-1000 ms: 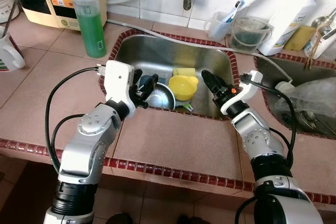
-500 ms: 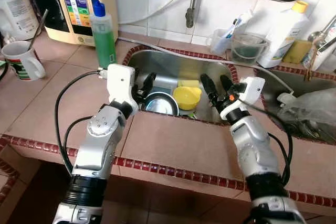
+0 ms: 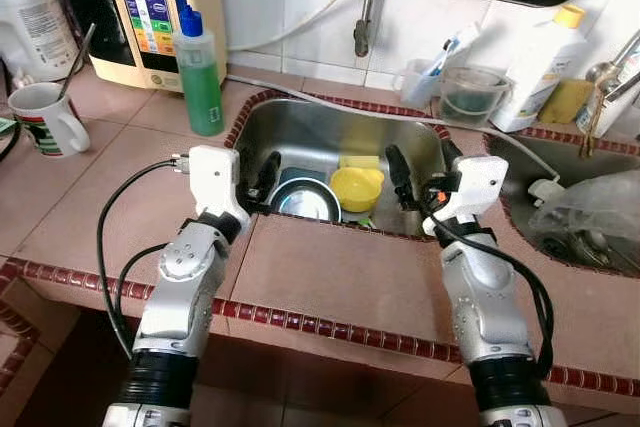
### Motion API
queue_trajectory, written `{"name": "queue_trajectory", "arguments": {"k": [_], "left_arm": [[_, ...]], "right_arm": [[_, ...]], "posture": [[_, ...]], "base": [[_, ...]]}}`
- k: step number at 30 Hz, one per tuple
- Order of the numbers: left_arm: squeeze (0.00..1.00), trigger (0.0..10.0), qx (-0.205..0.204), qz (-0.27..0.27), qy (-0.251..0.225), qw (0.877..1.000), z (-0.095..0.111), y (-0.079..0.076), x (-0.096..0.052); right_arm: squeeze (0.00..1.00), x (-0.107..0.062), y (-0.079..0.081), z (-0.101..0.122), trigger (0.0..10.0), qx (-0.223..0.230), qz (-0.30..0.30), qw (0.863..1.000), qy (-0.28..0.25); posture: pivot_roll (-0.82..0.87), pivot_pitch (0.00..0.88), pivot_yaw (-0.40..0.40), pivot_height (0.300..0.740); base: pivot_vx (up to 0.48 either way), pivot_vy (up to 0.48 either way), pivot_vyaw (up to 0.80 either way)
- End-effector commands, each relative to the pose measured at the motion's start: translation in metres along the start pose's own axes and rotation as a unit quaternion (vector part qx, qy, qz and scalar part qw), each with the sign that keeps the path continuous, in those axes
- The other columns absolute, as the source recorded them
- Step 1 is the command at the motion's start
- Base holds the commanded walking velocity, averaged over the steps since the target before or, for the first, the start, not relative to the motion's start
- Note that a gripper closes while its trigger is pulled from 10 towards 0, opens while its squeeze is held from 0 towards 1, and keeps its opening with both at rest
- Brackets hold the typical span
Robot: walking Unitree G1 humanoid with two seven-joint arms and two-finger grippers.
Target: Kitchen organization
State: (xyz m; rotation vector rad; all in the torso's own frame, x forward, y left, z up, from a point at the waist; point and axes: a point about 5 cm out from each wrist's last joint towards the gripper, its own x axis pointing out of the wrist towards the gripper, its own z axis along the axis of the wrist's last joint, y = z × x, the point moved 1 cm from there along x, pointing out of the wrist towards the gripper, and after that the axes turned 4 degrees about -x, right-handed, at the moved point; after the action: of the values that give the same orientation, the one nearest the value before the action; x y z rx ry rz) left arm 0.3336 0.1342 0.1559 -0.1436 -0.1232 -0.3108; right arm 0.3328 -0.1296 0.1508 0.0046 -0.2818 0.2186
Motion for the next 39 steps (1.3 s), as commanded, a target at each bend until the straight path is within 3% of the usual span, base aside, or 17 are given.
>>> {"name": "queue_trajectory", "arguments": {"k": [1,7,8,9,10,11,19,26,39], "left_arm": [[0.00,10.0,-0.002,0.006,0.009,1.000,-0.004,0.002,-0.003],[0.00,10.0,0.012,0.040,0.018,0.999,-0.018,0.008,-0.015],[0.00,10.0,0.010,0.042,0.017,0.999,-0.019,0.008,-0.015],[0.00,10.0,0.008,0.043,0.016,0.999,-0.019,0.009,-0.016],[0.00,10.0,0.007,0.043,0.015,0.999,-0.019,0.009,-0.016],[0.00,10.0,0.005,0.044,0.010,0.999,-0.018,0.009,-0.016],[0.00,10.0,-0.004,0.054,-0.030,0.998,-0.009,0.017,-0.020],[0.00,10.0,0.002,0.067,-0.009,0.998,-0.020,0.021,-0.033],[0.00,10.0,-0.009,0.063,-0.020,0.998,-0.020,0.013,-0.044]], "right_arm": [[1.00,-0.001,0.001,0.007,10.0,-0.012,0.000,1.000,-0.016],[1.00,-0.012,-0.001,-0.003,10.0,-0.049,-0.048,0.998,-0.002],[0.87,-0.012,-0.001,-0.003,10.0,-0.054,-0.051,0.997,-0.003],[0.31,-0.012,-0.001,-0.003,10.0,-0.057,-0.054,0.997,-0.004],[0.31,-0.012,-0.002,-0.003,10.0,-0.058,-0.056,0.997,-0.005],[0.00,-0.012,-0.003,-0.002,10.0,-0.062,-0.062,0.996,-0.007],[0.00,-0.017,-0.012,-0.001,10.0,-0.071,-0.111,0.991,-0.011],[0.00,-0.038,-0.006,-0.014,10.0,-0.085,-0.070,0.994,0.017],[0.00,-0.039,-0.004,-0.018,10.0,-0.085,-0.065,0.994,0.032]], "posture": [[0.07,0.000,-0.061,0.740],[0.07,0.000,-0.065,0.740],[0.08,0.000,-0.066,0.740],[0.08,0.000,-0.066,0.740],[0.07,0.000,-0.066,0.740],[0.07,0.000,-0.066,0.740],[0.06,0.000,-0.060,0.740],[0.05,0.000,-0.057,0.740],[0.06,0.000,-0.072,0.740]], "base": [[0.000,0.000,0.00],[0.000,0.000,0.00],[0.000,0.000,0.00],[0.000,0.000,0.00],[0.000,0.000,0.00],[0.000,0.000,0.00],[0.000,0.000,0.00],[0.000,0.000,0.00],[0.000,0.000,0.00]]}}
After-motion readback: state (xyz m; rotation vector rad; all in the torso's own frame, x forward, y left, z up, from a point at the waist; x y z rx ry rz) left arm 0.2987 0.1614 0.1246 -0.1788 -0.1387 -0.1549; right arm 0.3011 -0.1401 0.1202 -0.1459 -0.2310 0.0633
